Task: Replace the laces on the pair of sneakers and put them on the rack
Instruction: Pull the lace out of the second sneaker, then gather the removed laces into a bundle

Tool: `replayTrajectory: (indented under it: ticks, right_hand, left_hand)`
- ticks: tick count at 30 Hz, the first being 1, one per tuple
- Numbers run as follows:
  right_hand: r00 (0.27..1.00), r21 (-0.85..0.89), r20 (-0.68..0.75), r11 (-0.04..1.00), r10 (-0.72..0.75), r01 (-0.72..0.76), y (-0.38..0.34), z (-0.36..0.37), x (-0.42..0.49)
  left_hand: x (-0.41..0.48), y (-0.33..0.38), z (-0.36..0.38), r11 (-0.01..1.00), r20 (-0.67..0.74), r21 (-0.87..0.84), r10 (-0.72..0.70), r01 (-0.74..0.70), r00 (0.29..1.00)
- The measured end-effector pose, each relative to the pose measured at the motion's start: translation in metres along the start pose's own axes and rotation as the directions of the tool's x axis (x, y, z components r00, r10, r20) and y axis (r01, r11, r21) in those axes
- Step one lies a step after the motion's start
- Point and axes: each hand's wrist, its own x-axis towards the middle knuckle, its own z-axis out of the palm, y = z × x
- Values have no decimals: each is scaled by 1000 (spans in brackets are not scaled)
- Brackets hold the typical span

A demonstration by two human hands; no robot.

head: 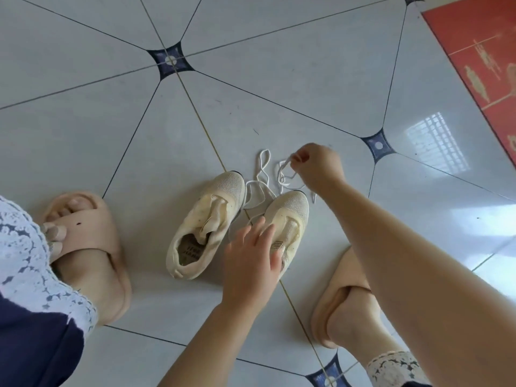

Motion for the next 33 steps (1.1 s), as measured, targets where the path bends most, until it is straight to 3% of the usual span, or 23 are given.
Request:
replayTrajectory:
  ticks: [7, 13, 17, 26, 30, 33]
  right_hand:
    - [969, -242, 236, 970, 76, -17, 3, 75, 20]
    - [972, -344, 197, 937, 129, -55, -9, 104, 29]
    - [952, -371, 291, 928, 90, 26, -11, 99, 28]
    - [950, -157, 274, 968, -147, 195, -9, 20, 1]
    - [979, 300, 120, 946, -165, 123, -26, -38, -29]
    - [974, 328, 75, 928, -215, 179, -47, -77, -53]
  left_hand:
    - [6, -3, -4, 999, -47, -38, -10, 8, 999]
    - [13, -7, -4, 999, -69, -50, -15, 11, 998]
    - [15, -10, -4, 998, -74, -49, -29, 26, 997]
    - [26, 2, -35, 970, -159, -236, -91, 52, 983]
    - [39, 14, -74, 955, -235, -296, -90, 17, 968]
    - [39, 24, -97, 940, -260, -338, -47, -45, 964]
